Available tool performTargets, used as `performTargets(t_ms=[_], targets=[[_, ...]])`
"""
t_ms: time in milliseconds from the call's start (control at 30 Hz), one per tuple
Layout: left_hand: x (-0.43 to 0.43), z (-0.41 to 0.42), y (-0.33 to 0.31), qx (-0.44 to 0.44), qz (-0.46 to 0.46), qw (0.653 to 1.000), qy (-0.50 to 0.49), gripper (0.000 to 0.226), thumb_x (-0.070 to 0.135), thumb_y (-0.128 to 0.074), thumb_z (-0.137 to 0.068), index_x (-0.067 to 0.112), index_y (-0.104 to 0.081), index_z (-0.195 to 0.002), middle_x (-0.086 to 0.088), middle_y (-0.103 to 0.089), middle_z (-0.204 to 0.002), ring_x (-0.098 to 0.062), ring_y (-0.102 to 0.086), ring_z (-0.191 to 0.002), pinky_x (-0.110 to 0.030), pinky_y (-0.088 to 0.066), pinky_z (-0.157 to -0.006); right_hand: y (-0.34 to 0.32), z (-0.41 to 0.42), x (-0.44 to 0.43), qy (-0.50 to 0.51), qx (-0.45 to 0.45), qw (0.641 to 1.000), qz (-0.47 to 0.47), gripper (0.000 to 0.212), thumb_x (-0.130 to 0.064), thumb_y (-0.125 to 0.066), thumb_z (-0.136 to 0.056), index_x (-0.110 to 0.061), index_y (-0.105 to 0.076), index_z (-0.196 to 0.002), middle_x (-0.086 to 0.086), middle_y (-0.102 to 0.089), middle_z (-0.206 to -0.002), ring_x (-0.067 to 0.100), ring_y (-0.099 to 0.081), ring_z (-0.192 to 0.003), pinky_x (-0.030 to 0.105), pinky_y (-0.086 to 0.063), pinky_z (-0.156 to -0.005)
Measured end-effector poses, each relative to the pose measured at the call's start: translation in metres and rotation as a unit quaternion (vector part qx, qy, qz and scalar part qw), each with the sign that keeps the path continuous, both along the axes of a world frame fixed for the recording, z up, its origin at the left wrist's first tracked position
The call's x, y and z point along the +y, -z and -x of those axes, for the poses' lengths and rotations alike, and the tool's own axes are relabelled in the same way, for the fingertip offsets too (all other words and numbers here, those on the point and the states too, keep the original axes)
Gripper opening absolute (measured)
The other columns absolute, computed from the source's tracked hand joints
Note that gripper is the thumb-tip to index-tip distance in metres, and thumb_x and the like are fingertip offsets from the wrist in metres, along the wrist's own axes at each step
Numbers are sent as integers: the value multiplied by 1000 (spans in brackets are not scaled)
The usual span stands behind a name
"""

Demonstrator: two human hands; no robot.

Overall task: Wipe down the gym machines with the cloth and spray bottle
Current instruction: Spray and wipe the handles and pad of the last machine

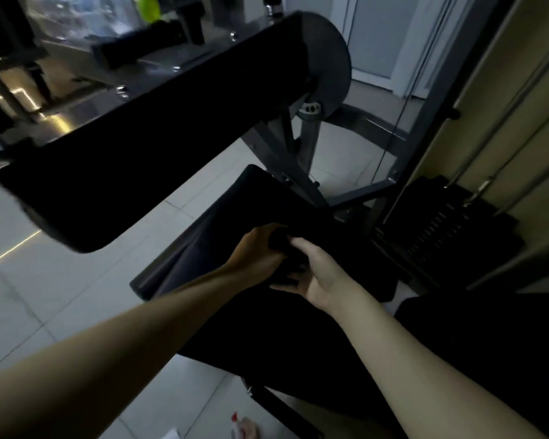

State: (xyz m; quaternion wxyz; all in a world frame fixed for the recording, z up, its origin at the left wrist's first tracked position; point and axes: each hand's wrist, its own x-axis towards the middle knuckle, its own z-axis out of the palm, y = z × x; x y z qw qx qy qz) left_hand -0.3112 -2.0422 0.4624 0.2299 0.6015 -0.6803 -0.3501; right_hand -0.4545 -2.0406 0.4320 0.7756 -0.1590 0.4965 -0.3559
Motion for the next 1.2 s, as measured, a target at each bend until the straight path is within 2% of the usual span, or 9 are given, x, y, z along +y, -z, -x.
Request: performTargets(t_ms=[200,333,400,467,533,633,767,1033,1200], targets=[[-56,48,32,-56,-32,993,99,66,22,-75,-85,25,-49,-146,6,-54,-138,-9,-50,-126,-13,-32,-99,42,65,-57,90,129,988,6,33,-4,-57,-95,-12,-60,-126,19,-66,-118,38,-67,-99,45,-60,-63],[-115,17,85,-230,13,973,26,53,44,-59,-92,21,-57,-139,-4,-48,-146,-27,-43,-139,-33,-34,-115,56,120,-118,82,245,965,43,28,-1,-56,-93,-26,-67,-101,12,-70,-109,31,-71,-88,41,-61,-64],[-136,1,110,-328,53,943,-21,61,48,-53,-96,21,-45,-149,-12,-31,-160,-34,-22,-151,-46,-21,-124,62,142,-151,49,361,924,119,32,2,-54,-92,-28,-66,-93,8,-70,-105,28,-69,-91,39,-60,-71],[-145,-2,133,-381,111,918,-1,71,53,-41,-100,17,-25,-159,-15,-14,-167,-31,-4,-156,-49,-7,-126,72,154,-179,-6,478,860,180,33,6,-51,-89,-16,-68,-106,7,-67,-107,27,-64,-102,35,-53,-90],[-147,4,150,-405,136,902,53,77,60,-29,-101,14,-15,-162,-16,-10,-168,-30,-1,-156,-51,-7,-126,89,162,-198,-79,526,820,212,36,6,-49,-87,-8,-66,-115,9,-65,-109,25,-60,-105,27,-45,-88],[-149,9,161,-432,129,891,59,79,63,-26,-101,14,-13,-162,-16,-9,-168,-29,-1,-157,-53,-10,-125,121,166,-206,-203,507,815,195,31,-1,-51,-93,-12,-62,-119,1,-59,-98,26,-58,-98,25,-38,-79],[-150,9,158,-443,117,887,59,80,64,-27,-101,14,-15,-162,-17,-9,-168,-29,0,-157,-53,-12,-125,144,162,-209,-244,469,837,141,22,-17,-52,-98,-11,-60,-118,-1,-55,-86,18,-53,-76,32,-38,-76],[-155,9,163,-465,108,876,72,81,62,-28,-100,11,-14,-162,-20,-8,-167,-31,1,-156,-55,-11,-125,132,74,-274,-225,454,827,244,20,-25,-48,-101,-8,-58,-100,10,-59,-92,32,-59,-95,33,-36,-73],[-156,9,165,-472,102,872,75,82,61,-29,-100,11,-11,-162,-20,-4,-168,-31,4,-156,-55,-8,-125,109,-11,-308,-176,406,839,316,29,-17,-51,-98,-8,-59,-125,14,-65,-123,30,-59,-116,33,-44,-93]])
